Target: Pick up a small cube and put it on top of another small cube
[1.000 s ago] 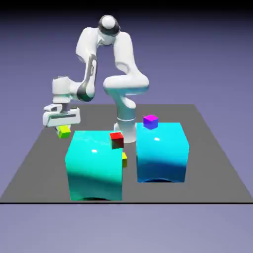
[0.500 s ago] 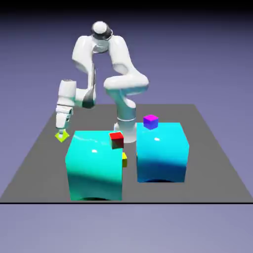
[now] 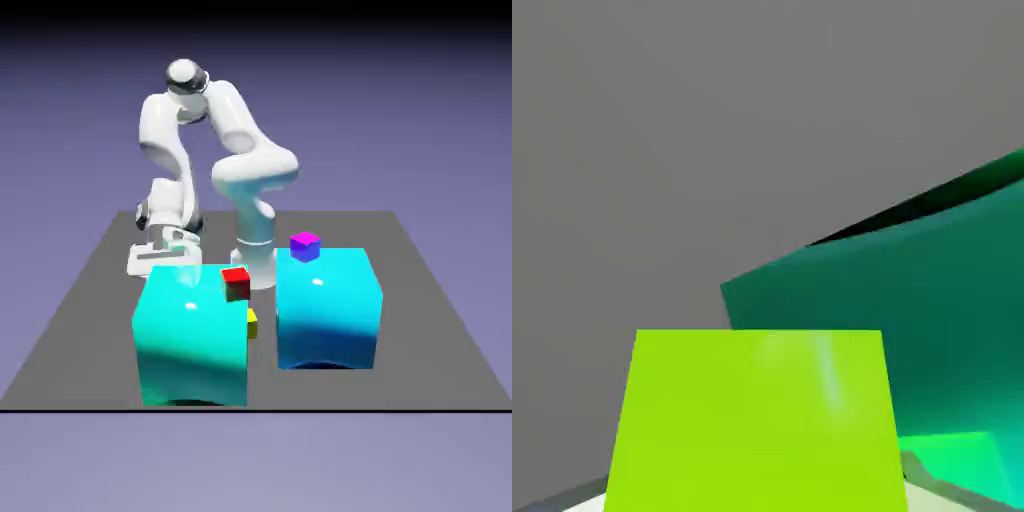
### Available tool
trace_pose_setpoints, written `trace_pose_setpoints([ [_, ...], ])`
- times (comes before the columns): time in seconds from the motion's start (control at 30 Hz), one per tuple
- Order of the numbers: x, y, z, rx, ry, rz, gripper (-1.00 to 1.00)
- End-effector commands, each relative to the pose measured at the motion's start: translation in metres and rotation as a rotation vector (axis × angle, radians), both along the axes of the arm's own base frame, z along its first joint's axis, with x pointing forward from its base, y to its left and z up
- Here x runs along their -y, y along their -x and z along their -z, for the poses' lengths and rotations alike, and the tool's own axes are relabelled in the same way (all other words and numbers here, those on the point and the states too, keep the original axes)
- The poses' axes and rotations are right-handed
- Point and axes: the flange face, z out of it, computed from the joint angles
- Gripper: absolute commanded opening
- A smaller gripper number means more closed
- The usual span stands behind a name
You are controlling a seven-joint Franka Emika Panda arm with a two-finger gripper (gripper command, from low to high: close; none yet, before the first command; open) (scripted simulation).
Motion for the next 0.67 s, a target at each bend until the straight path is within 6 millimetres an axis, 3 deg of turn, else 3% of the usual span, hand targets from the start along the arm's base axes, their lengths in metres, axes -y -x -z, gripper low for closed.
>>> trace_pose_setpoints([
  [0.0, -0.015, 0.0, 0.001, 0.021, 0.022, -0.084, -1.0],
  [0.13, -0.072, 0.008, 0.004, 0.123, 0.106, -0.416, -1.0],
  [0.23, -0.097, 0.035, 0.003, 0.206, 0.154, -0.572, -1.0],
  [0.53, -0.116, 0.002, 0.055, 0.206, 0.154, -0.573, -1.0],
  [0.57, -0.116, 0.002, 0.055, 0.206, 0.154, -0.573, 1.0],
  [0.63, -0.112, 0.006, 0.048, 0.209, 0.157, -0.571, 1.0],
])
